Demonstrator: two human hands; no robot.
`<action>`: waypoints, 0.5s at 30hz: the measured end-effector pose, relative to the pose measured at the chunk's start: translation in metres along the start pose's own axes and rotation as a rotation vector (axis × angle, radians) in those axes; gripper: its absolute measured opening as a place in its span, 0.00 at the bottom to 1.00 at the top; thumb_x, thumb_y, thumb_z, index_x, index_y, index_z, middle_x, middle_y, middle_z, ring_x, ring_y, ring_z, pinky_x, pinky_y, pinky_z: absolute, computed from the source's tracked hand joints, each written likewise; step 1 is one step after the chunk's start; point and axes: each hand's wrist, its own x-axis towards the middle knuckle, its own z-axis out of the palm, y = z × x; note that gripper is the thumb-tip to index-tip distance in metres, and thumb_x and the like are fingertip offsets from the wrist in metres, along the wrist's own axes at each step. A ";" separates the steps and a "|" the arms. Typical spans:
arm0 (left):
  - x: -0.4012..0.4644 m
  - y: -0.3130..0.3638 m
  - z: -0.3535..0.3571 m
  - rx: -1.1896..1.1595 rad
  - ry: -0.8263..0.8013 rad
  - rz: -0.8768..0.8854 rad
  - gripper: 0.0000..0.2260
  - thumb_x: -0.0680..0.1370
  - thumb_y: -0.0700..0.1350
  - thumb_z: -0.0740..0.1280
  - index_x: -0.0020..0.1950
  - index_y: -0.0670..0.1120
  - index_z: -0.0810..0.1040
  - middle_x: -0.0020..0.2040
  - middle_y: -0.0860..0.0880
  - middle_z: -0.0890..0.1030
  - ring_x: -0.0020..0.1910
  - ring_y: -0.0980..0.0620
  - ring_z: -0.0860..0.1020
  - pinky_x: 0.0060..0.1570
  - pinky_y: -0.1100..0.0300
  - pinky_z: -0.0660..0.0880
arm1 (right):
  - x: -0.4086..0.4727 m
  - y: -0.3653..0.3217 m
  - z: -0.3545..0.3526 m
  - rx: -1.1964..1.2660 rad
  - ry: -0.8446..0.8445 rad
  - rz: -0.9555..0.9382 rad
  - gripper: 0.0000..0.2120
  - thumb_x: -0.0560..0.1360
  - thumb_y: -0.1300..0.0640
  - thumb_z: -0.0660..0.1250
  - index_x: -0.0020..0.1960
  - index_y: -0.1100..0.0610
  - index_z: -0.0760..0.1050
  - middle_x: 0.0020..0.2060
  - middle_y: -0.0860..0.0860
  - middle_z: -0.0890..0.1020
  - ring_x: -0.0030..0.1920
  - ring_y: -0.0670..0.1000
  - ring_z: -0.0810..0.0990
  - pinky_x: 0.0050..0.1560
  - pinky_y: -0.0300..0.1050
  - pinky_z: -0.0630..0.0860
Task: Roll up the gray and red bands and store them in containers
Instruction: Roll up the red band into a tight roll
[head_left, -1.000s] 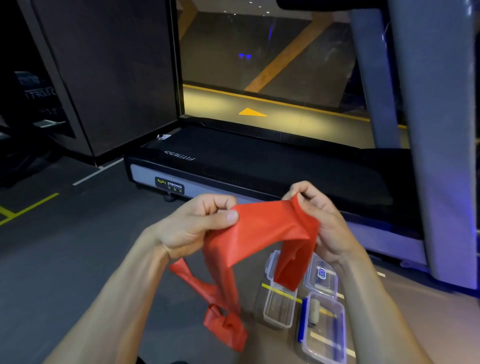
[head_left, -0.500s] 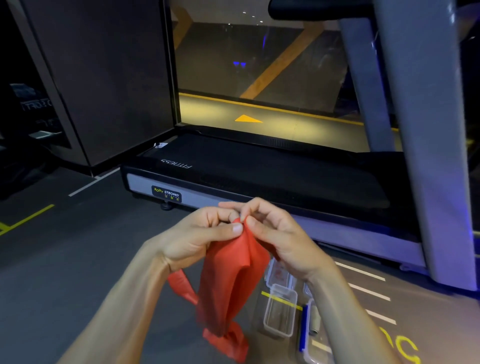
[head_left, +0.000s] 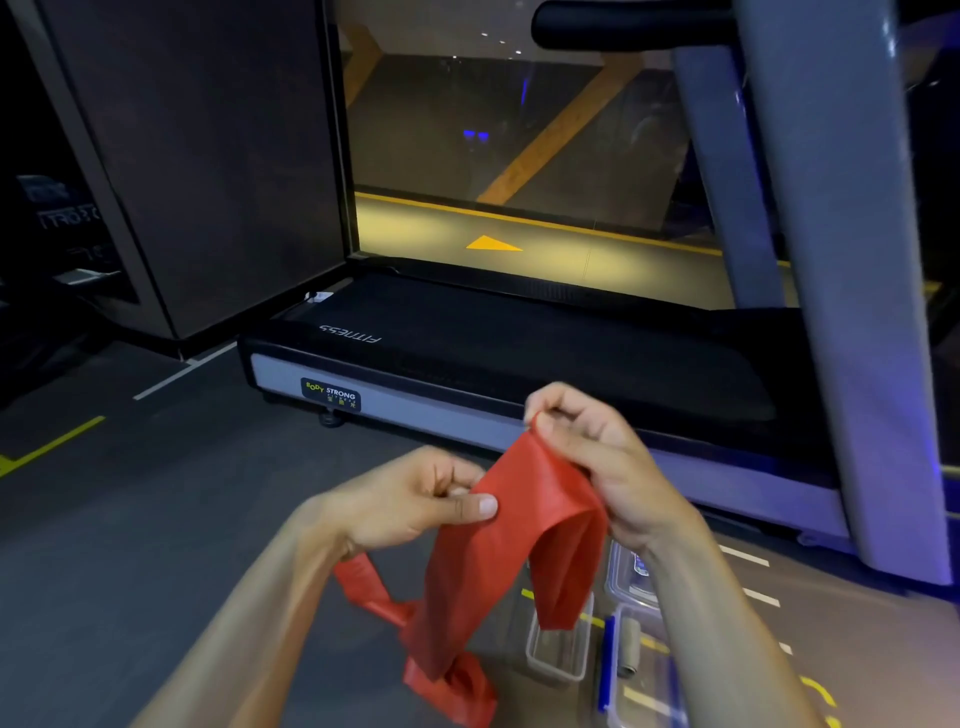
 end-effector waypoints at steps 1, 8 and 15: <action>0.000 -0.001 0.000 0.014 0.014 -0.005 0.10 0.82 0.40 0.66 0.52 0.32 0.79 0.44 0.41 0.80 0.45 0.48 0.77 0.50 0.58 0.75 | -0.001 -0.002 -0.003 0.062 0.018 -0.005 0.02 0.79 0.58 0.66 0.48 0.55 0.77 0.36 0.52 0.74 0.33 0.46 0.72 0.33 0.37 0.70; 0.002 0.002 -0.001 -0.005 0.134 0.066 0.03 0.75 0.41 0.73 0.42 0.44 0.83 0.37 0.46 0.83 0.39 0.52 0.78 0.45 0.63 0.75 | -0.004 -0.002 -0.020 0.174 0.072 -0.005 0.03 0.80 0.59 0.64 0.48 0.55 0.76 0.39 0.54 0.73 0.37 0.49 0.71 0.37 0.41 0.71; 0.000 0.005 -0.002 0.027 0.144 0.106 0.07 0.79 0.43 0.71 0.44 0.40 0.83 0.33 0.48 0.74 0.38 0.53 0.72 0.46 0.63 0.71 | -0.005 -0.001 -0.027 0.207 0.107 0.011 0.07 0.83 0.62 0.62 0.47 0.55 0.75 0.36 0.50 0.74 0.35 0.47 0.72 0.36 0.39 0.72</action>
